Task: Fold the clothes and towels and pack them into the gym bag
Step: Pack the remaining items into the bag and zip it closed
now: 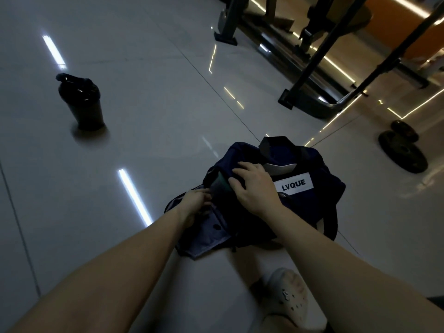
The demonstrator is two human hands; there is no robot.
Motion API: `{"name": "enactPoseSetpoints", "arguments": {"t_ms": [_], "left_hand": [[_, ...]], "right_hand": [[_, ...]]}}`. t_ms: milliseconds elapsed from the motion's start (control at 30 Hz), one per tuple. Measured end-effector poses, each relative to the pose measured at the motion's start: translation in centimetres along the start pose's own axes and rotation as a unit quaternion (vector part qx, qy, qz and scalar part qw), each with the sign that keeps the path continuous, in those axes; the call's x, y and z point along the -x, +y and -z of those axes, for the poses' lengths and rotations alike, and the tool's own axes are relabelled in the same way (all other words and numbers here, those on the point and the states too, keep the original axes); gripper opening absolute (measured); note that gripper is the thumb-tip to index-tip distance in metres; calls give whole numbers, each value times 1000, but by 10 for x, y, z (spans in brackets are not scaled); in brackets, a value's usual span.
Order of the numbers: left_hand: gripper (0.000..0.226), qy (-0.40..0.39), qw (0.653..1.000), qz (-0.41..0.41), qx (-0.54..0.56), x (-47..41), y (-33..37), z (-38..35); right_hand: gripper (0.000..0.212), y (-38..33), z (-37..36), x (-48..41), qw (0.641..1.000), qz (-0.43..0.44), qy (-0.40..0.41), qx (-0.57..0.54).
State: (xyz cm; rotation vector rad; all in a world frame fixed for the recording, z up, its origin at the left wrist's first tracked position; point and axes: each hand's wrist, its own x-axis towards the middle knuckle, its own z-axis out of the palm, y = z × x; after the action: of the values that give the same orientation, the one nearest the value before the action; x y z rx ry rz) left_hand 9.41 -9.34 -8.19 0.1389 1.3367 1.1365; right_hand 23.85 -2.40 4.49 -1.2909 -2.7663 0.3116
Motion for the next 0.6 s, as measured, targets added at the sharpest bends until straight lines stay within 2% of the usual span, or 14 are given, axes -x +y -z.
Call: {"name": "enactPoseSetpoints", "arguments": {"t_ms": [67, 233, 300, 400, 500, 600], "left_hand": [[11, -4, 999, 19, 46, 0, -1, -8], [24, -7, 998, 17, 57, -5, -11, -13], [24, -25, 999, 9, 23, -15, -18, -13], [55, -65, 990, -28, -122, -26, -23, -15], [76, -38, 976, -10, -214, -33, -17, -18], [74, -52, 980, -15, -189, -30, -6, -17]], "right_hand": [[43, -1, -3, -3, 1000, -12, 2, -4], [50, 10, -11, -9, 999, 2, -29, -31], [56, 14, -10, -13, 999, 9, -30, -20], [58, 20, -8, -19, 999, 20, -29, -6], [56, 24, -7, -20, 999, 33, -35, -8], [55, 27, -4, -20, 999, 32, -30, -9]]}}
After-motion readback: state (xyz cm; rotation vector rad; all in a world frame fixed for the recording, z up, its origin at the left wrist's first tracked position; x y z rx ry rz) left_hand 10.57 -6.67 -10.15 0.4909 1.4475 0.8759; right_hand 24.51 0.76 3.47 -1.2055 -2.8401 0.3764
